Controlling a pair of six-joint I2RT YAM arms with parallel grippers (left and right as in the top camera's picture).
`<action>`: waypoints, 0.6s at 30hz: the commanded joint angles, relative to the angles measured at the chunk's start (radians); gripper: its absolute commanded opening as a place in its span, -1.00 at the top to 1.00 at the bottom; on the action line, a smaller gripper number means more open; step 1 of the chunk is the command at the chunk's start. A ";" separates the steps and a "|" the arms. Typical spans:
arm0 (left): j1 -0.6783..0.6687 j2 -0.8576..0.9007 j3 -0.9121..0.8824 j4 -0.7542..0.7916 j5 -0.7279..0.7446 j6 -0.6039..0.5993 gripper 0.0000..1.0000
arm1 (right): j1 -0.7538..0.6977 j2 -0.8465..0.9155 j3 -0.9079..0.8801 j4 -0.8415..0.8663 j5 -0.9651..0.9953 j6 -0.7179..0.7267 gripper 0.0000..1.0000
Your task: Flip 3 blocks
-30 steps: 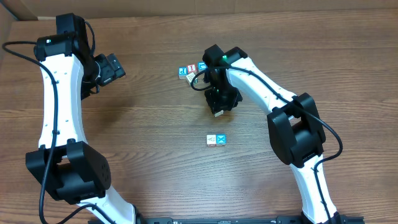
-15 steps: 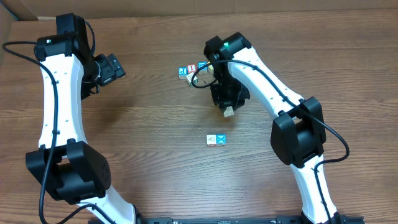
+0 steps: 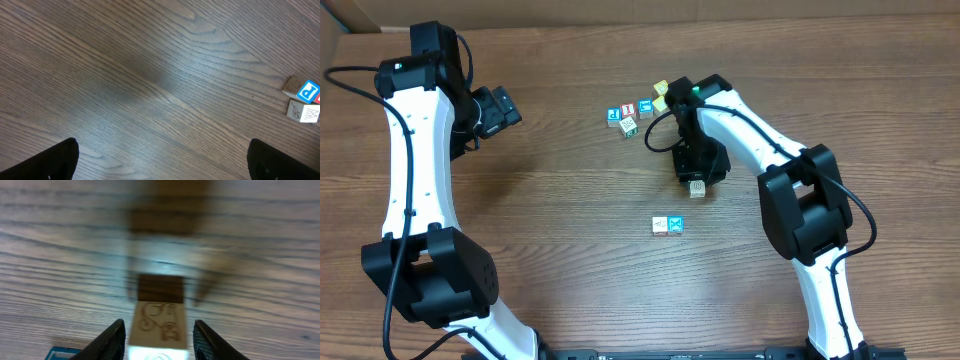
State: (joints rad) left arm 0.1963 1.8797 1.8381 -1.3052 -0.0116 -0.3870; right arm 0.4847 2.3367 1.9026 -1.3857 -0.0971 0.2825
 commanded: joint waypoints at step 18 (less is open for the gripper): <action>-0.007 0.007 0.023 0.001 0.004 -0.003 -1.00 | -0.006 -0.037 -0.013 -0.024 0.007 0.037 0.10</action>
State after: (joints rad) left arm 0.1963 1.8797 1.8381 -1.3052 -0.0116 -0.3870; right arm 0.4686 2.3360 1.9194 -1.4307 -0.0967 0.3099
